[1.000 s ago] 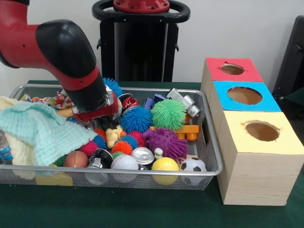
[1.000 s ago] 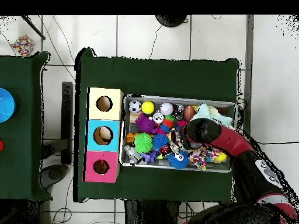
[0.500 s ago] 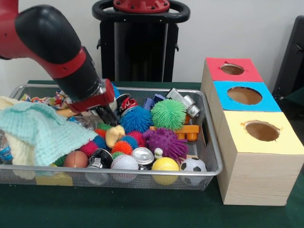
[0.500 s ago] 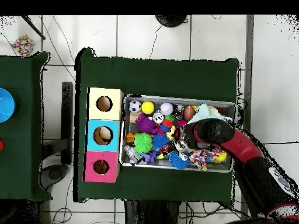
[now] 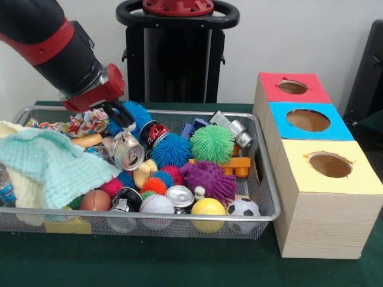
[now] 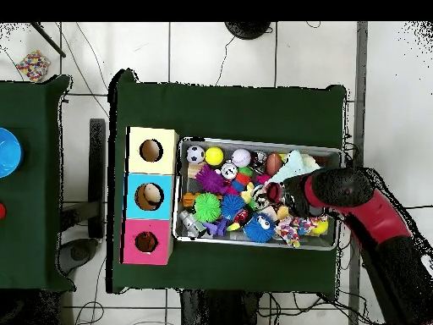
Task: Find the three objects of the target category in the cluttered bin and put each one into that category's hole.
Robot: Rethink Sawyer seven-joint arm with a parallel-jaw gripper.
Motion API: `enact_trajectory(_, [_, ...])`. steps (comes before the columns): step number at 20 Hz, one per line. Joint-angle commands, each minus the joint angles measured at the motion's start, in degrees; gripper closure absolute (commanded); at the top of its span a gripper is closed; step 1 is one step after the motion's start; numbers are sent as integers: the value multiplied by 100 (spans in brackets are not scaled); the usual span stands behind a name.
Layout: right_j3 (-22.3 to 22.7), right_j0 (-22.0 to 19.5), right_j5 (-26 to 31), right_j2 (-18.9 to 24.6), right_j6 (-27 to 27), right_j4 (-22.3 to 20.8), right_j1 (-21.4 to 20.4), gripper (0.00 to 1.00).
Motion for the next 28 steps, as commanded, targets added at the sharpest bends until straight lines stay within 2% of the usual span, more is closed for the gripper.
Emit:
enact_trajectory(1, [133, -17, 212, 460, -95, 68, -183, 100])
enact_trajectory(3, [-126, 292, -138, 91, -115, -568, 132, 100])
enact_trajectory(5, [-143, 465, -643, -63, 24, -808, 418, 100])
enact_trajectory(7, [-155, 609, -904, -196, 177, -979, 554, 100])
enact_trajectory(11, [-346, 912, -1043, -432, 432, -1233, 683, 100])
enact_trajectory(16, [-328, 939, -1350, -424, 489, -1241, 766, 100])
enact_trajectory(25, [-733, 1385, -1014, -868, 280, -1857, 673, 100])
enact_trajectory(28, [-784, 1461, -907, -946, 271, -1941, 654, 100])
